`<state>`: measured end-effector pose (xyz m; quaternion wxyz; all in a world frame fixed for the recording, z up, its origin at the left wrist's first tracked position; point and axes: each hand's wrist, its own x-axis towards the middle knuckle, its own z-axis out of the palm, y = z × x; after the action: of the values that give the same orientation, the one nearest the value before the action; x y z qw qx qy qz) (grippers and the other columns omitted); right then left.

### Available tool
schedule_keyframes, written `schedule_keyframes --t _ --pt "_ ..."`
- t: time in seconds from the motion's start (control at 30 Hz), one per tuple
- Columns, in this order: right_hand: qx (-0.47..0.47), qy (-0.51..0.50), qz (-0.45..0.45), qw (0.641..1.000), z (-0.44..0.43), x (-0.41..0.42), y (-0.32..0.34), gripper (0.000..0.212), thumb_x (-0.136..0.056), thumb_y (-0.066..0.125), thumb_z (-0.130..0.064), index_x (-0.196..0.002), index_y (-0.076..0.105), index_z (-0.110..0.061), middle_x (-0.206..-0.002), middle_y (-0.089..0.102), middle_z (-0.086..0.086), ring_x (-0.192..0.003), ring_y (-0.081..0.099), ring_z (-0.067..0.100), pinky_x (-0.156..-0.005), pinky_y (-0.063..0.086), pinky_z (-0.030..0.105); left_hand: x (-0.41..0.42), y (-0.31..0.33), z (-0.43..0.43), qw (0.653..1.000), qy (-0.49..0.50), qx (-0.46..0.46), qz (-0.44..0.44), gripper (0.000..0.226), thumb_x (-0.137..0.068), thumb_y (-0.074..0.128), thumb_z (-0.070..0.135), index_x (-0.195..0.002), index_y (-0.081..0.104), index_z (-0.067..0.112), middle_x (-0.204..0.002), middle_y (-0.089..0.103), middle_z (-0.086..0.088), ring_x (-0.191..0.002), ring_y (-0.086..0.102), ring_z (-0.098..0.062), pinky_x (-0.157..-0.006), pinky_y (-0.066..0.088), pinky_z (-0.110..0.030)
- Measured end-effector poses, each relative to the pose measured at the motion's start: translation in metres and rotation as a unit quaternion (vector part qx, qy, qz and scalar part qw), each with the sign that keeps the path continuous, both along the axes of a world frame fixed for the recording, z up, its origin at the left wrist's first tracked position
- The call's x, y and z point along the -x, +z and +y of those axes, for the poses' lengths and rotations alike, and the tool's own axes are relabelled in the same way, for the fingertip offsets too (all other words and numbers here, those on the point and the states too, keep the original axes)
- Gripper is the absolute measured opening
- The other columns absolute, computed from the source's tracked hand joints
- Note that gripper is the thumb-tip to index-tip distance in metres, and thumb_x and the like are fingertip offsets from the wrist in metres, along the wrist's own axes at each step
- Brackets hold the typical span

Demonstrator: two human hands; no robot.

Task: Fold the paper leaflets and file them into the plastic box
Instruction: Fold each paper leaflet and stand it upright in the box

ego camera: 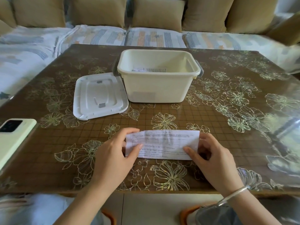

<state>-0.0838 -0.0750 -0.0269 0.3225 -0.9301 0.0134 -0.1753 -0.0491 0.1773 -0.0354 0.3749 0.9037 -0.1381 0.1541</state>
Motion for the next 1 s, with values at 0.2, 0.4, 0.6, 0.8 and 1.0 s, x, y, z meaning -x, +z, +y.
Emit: schedule_keyframes --t 0.2,0.4,0.6,0.8,1.0 --pt "0.032 -0.02 0.02 0.999 0.006 -0.002 -0.002 0.062 -0.072 0.079 -0.034 -0.126 0.05 -0.028 -0.08 0.062 -0.019 -0.066 0.059 -0.002 -0.057 0.045 0.02 0.004 0.001 -0.008 0.999 0.026 -0.022 -0.011 0.069 -0.08 0.072 0.031 -0.14 0.039 0.024 -0.103 0.069 0.011 -0.068 0.064 0.0 -0.061 0.051 -0.01" --pt "0.097 0.017 0.05 0.994 0.003 -0.009 0.005 0.065 -0.074 0.075 -0.037 -0.131 0.045 -0.032 -0.109 0.049 -0.016 -0.077 0.055 0.004 -0.063 0.051 0.027 0.001 0.0 -0.013 0.988 0.048 -0.126 -0.069 0.063 -0.075 0.074 0.026 -0.134 0.055 0.012 -0.136 0.051 -0.005 -0.117 0.052 -0.017 -0.099 0.045 -0.031" --pt "0.213 0.103 0.203 0.95 0.004 -0.042 0.035 0.062 -0.08 0.065 -0.05 -0.135 0.039 -0.036 -0.132 0.041 -0.013 -0.12 0.031 0.01 -0.096 0.041 0.028 -0.005 -0.007 -0.014 0.978 -0.052 -0.172 -0.108 0.036 -0.076 0.073 0.002 -0.106 0.074 0.022 -0.106 0.066 0.009 -0.098 0.057 -0.01 -0.09 0.044 -0.028" --pt "0.253 0.119 0.282 0.918 0.016 -0.083 0.046 0.081 -0.057 0.062 -0.079 -0.12 0.049 -0.03 -0.114 0.054 -0.008 -0.105 0.051 0.014 -0.094 0.047 0.036 -0.006 -0.003 -0.019 0.98 -0.066 -0.182 -0.055 0.036 -0.082 0.067 0.011 -0.114 0.071 0.027 -0.109 0.06 0.011 -0.1 0.053 -0.011 -0.089 0.047 -0.031" --pt "0.313 0.119 0.338 0.879 0.025 -0.094 0.055 0.08 -0.059 0.07 -0.073 -0.113 0.052 -0.017 -0.106 0.061 -0.005 -0.095 0.057 0.016 -0.083 0.049 0.032 -0.009 -0.004 -0.03 0.98 -0.036 -0.195 0.003 0.051 -0.083 0.04 0.061 -0.121 0.065 0.037 -0.108 0.05 0.012 -0.098 0.044 -0.011 -0.086 0.037 -0.031"
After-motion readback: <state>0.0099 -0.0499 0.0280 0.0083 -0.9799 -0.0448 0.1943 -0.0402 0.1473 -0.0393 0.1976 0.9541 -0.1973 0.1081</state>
